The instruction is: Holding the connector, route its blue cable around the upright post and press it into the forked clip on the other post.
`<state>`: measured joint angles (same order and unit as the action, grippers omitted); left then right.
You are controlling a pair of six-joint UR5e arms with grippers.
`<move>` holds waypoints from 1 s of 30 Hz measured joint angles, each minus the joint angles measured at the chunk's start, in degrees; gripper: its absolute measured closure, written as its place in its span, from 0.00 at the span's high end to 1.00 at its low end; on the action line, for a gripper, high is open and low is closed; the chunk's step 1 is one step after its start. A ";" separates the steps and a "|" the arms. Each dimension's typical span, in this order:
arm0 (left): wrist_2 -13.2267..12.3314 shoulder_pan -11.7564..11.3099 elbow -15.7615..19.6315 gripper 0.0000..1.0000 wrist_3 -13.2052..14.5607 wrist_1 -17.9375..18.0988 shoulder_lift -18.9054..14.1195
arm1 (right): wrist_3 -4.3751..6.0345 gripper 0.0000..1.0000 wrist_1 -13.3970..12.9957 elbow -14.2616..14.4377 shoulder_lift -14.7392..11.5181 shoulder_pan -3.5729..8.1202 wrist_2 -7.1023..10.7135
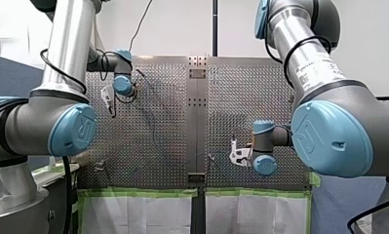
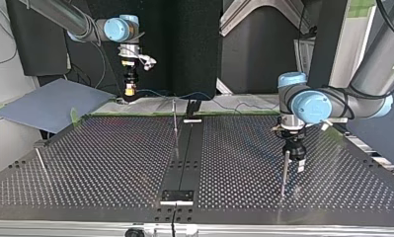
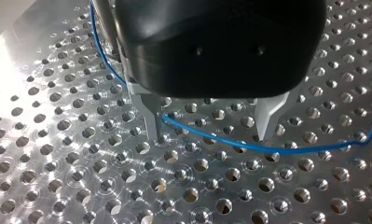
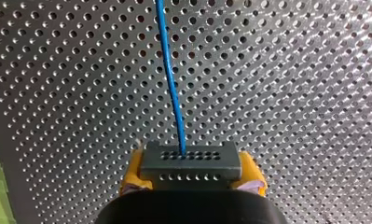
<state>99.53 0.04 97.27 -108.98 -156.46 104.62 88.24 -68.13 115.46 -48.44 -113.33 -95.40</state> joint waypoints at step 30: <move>2.24 0.78 6.82 1.00 -3.46 -5.48 -6.51 | 0.49 0.00 -0.25 0.00 0.13 0.23 -0.13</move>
<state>101.77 0.82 104.09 -112.44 -161.93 98.11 88.73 -68.39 115.45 -48.31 -113.10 -95.53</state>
